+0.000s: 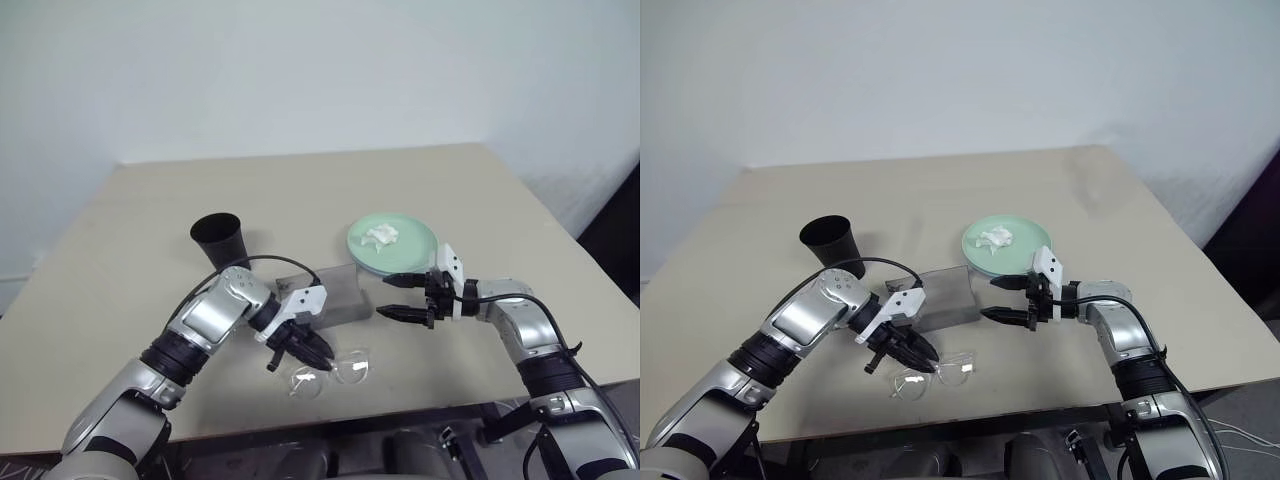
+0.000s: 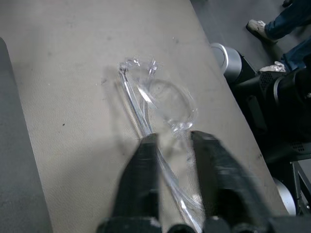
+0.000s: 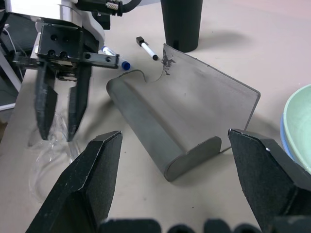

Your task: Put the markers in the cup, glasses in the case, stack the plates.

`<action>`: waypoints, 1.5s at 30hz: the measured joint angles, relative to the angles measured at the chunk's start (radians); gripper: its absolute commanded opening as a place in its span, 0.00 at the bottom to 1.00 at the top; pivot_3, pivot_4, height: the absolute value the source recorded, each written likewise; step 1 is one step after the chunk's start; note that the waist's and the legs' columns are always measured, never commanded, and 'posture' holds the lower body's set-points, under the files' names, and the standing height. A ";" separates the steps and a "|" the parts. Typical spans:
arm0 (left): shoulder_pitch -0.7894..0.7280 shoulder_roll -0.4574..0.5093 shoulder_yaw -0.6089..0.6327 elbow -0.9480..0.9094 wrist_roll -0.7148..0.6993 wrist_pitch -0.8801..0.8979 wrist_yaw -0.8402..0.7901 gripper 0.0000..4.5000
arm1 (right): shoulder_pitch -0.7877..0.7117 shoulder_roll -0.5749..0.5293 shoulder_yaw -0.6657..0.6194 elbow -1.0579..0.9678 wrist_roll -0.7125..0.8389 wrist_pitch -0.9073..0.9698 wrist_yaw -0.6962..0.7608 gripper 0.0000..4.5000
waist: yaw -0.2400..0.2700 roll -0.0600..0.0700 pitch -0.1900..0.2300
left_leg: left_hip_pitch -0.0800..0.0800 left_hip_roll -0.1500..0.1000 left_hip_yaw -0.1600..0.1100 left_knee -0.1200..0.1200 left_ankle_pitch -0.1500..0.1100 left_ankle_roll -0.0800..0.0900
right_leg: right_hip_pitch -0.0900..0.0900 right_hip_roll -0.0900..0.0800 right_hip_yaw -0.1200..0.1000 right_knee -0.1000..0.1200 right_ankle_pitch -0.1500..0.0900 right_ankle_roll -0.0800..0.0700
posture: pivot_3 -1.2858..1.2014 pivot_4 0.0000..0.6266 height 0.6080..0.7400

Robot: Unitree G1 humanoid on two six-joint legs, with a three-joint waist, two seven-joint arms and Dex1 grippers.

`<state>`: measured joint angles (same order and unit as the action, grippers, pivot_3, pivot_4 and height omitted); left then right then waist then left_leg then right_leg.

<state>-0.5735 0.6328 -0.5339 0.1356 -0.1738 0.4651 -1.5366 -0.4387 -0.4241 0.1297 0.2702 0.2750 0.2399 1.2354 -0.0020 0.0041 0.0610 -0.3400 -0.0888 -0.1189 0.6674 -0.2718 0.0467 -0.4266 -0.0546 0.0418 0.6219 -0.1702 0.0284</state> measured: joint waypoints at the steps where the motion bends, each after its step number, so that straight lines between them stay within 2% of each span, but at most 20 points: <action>1: 0.000 -0.001 0.003 0.000 0.002 -0.002 0.003 0.00 | 0.000 0.000 0.000 0.000 0.000 0.000 0.000 0.84 | 0.000 0.000 0.000 | 0.000 0.000 0.000 0.000 0.000 0.000 | 0.000 0.000 0.000 0.000 0.000 0.000 | 0.52 0.00 1.00; 20: 0.003 -0.004 0.038 -0.001 -0.004 0.012 0.014 0.00 | -0.018 0.004 0.001 0.033 -0.002 -0.026 -0.019 0.84 | 0.000 0.000 0.000 | 0.000 0.000 0.000 0.000 0.000 0.000 | 0.000 0.000 0.000 0.000 0.000 0.000 | 0.52 0.00 1.00; 25: 0.000 -0.038 0.106 -0.001 -0.061 0.048 0.035 0.00 | -0.018 0.004 0.003 0.033 -0.002 -0.032 -0.024 0.84 | 0.000 -0.001 0.000 | 0.000 0.000 0.000 0.001 0.000 0.000 | 0.000 0.000 0.000 0.000 0.000 0.000 | 0.52 0.00 1.00; 32: -0.020 -0.026 0.250 -0.046 -0.144 0.082 0.089 0.00 | -0.037 0.001 -0.004 0.099 -0.004 -0.061 -0.062 0.84 | 0.000 -0.001 0.000 | 0.000 0.000 0.000 0.001 0.000 0.000 | 0.000 0.000 0.000 0.000 0.000 0.000 | 0.52 0.00 1.00; 35: -0.049 -0.017 0.281 -0.023 -0.126 0.033 0.138 0.00 | -0.060 -0.007 -0.011 0.120 -0.004 -0.073 -0.069 0.84 | 0.000 -0.001 0.000 | 0.000 0.000 0.000 0.001 0.000 0.000 | 0.000 0.000 0.000 0.000 0.000 0.000 | 0.52 0.00 1.00; 40: -0.135 0.005 0.280 0.143 0.011 -0.162 0.242 0.00 | -0.076 -0.015 -0.019 0.134 0.000 -0.078 -0.053 0.84 | 0.000 -0.001 0.000 | 0.000 0.000 0.000 0.001 0.000 0.000 | 0.000 0.001 0.000 0.000 0.000 0.000 | 0.52 0.00 1.00; 45: -0.177 -0.014 0.256 0.272 0.105 -0.302 0.287 0.00 | -0.076 -0.019 -0.019 0.121 0.019 -0.035 -0.005 0.84 | 0.000 -0.001 0.000 | 0.000 0.000 0.000 0.001 0.000 0.000 | 0.000 0.001 0.001 0.000 0.001 0.000 | 0.52 0.00 1.00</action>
<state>-0.7506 0.6187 -0.2782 0.4072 -0.0688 0.1631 -1.2497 -0.5146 -0.4429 0.1107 0.3915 0.2945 0.2046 1.2301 -0.0015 0.0030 0.0611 -0.3402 -0.0892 -0.1193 0.6686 -0.2722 0.0465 -0.4263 -0.0539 0.0427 0.6219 -0.1696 0.0283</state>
